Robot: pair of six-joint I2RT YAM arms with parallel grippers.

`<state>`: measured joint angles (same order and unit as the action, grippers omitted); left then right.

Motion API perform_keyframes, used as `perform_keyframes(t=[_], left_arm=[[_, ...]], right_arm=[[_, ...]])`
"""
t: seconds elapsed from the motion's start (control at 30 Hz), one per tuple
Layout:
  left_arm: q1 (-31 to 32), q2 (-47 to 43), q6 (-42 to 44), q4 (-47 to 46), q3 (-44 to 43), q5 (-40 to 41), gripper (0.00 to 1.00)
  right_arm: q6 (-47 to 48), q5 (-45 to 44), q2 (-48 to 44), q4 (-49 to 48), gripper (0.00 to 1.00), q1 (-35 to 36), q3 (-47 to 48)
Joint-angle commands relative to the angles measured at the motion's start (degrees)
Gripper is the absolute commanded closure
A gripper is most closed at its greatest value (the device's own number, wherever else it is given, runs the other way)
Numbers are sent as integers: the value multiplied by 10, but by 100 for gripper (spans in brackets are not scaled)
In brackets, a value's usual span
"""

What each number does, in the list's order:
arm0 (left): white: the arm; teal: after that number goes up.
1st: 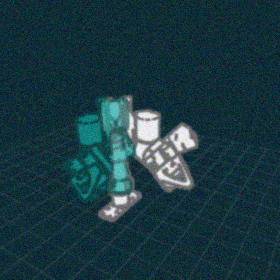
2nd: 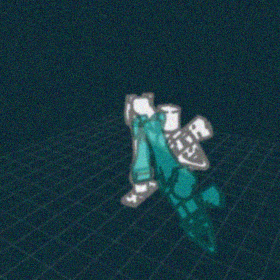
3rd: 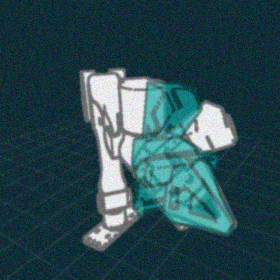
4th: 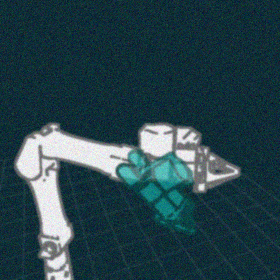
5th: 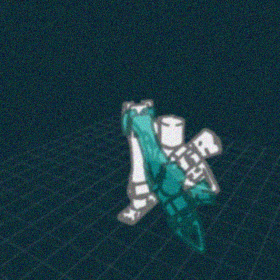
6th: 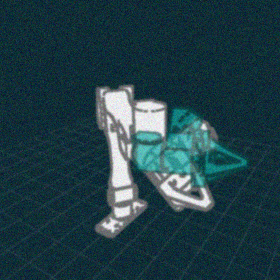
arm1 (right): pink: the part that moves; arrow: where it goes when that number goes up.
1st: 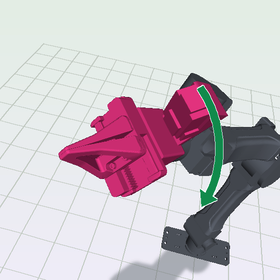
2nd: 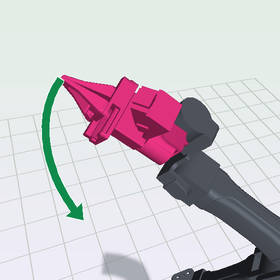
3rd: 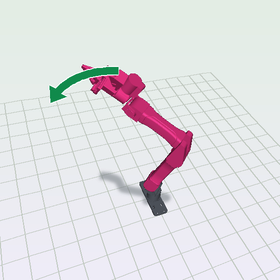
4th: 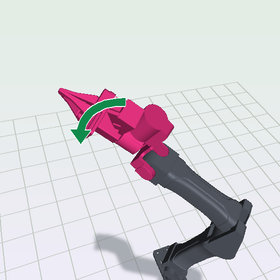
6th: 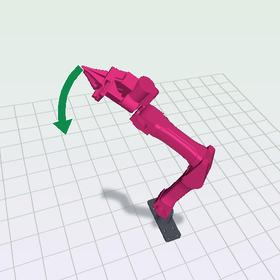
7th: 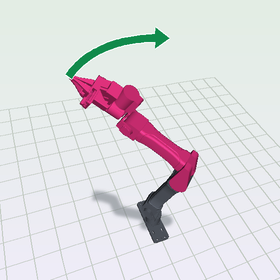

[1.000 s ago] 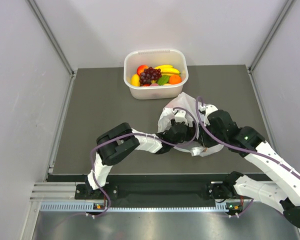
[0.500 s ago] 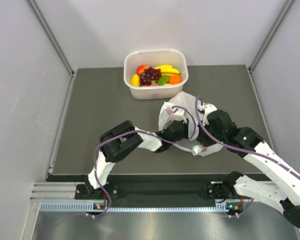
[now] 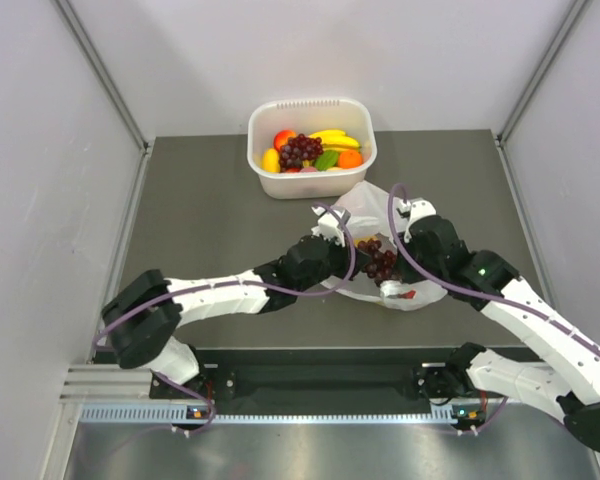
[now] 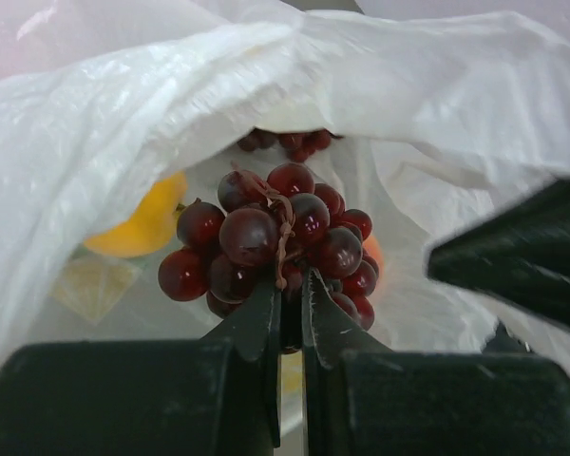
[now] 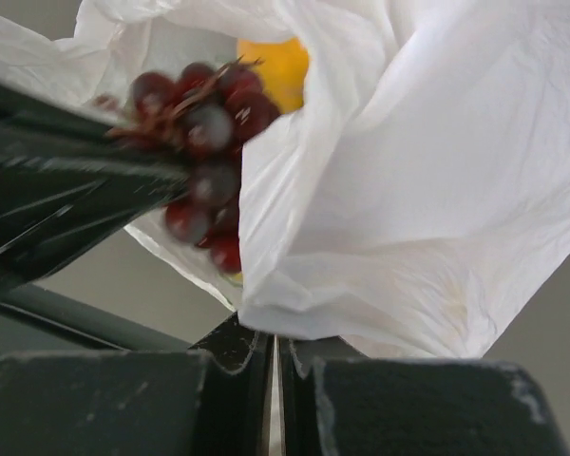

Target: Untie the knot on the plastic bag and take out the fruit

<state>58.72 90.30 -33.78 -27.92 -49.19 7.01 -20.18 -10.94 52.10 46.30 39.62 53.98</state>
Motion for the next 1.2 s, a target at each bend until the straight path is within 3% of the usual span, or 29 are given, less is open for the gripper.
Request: perform_keyframes(t=[0.0, 0.2, 0.5, 0.7, 0.9, 1.17], left_arm=[[4, -76, 19, 88, 12, -39, 100], [8, -185, 31, 210, 8, -40, 100], [6, -293, 95, 313, -88, 58, 100], [-42, -268, 180, 336, -204, 129, 100], [-165, -204, 226, 232, -278, 107, 100], [-307, -17, 207, 97, -340, 29, 100]], right_arm=[[-8, -23, 16, -49, 100, -2, 4], [-6, -43, 42, -80, 100, -6, 25], [-1, -38, 67, -111, 100, -11, 33], [7, -31, 61, -111, 100, -14, 29], [12, -20, 59, -111, 100, -16, 32], [22, -3, 59, -125, 100, -16, 30]])
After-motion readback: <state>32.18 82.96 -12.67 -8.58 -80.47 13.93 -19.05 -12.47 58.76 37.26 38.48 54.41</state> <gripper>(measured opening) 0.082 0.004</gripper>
